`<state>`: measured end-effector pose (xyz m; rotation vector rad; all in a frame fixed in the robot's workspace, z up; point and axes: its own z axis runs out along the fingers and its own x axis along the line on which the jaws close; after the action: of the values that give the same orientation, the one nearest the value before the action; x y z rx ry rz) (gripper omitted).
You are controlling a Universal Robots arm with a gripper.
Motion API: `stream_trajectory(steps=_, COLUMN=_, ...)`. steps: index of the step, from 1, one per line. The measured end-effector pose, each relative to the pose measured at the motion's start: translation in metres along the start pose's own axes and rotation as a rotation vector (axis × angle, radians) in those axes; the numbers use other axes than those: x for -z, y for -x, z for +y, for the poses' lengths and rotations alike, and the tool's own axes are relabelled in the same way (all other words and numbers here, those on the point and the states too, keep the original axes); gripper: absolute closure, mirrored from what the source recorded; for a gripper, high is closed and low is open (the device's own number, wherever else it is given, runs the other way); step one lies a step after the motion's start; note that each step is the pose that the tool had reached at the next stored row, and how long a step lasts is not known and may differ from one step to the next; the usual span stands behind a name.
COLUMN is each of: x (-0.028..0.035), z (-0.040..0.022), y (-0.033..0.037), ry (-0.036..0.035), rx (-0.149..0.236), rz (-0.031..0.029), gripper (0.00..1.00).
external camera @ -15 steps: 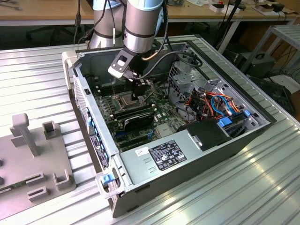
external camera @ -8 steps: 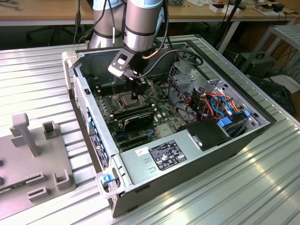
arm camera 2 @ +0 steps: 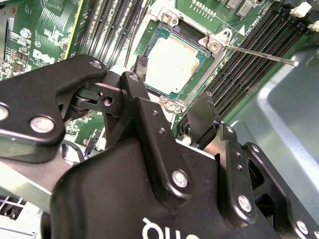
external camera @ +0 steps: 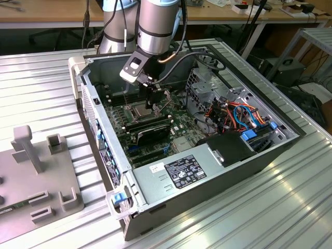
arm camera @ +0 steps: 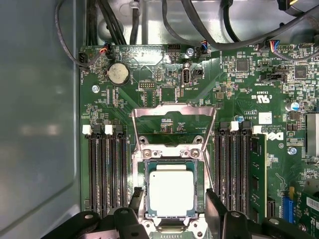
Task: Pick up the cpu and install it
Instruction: 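Place the cpu into insertion slot, then close the cpu cover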
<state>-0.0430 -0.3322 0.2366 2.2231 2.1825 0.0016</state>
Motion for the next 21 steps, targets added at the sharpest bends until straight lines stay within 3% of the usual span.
stream_trajectory(steps=17, x=0.0025, z=0.0000, y=0.0000, ry=0.0000, rx=0.000, rz=0.0000, gripper=0.41)
stream_trajectory(steps=18, x=0.0026, z=0.0000, y=0.0000, ry=0.0000, rx=0.000, rz=0.0001, gripper=0.47)
stream_trajectory(steps=19, x=0.0026, z=0.0000, y=0.0000, ry=0.0001, rx=0.000, rz=0.0001, gripper=0.47)
stream_trajectory(steps=20, x=0.0026, z=0.0001, y=0.0000, ry=0.0000, rx=0.000, rz=0.0001, gripper=0.60)
stream_trajectory(steps=21, x=0.0026, z=0.0000, y=0.0000, ry=0.0001, rx=0.000, rz=0.0001, gripper=0.66)
